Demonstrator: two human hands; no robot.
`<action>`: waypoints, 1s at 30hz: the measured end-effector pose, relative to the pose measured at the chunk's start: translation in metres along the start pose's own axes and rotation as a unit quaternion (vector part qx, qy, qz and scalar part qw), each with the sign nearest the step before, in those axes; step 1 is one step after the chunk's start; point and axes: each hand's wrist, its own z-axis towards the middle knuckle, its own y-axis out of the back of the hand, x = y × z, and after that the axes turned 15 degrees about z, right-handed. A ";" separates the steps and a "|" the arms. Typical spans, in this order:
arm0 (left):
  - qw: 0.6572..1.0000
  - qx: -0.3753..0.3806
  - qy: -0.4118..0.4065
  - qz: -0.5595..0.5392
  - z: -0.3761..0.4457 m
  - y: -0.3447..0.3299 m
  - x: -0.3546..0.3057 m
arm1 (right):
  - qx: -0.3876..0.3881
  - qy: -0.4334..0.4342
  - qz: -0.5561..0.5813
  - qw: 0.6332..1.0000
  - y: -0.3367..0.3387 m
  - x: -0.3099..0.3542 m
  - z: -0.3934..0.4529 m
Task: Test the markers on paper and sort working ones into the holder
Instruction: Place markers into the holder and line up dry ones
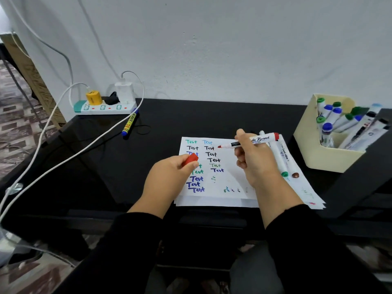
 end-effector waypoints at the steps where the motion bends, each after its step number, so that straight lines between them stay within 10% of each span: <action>1: 1.000 0.004 -0.012 0.013 0.000 -0.002 0.001 | 0.011 0.005 -0.012 1.000 0.003 -0.002 -0.002; 30: 0.990 -0.025 -0.055 0.130 -0.005 -0.017 0.025 | -0.014 0.068 -0.183 0.981 0.010 -0.024 -0.019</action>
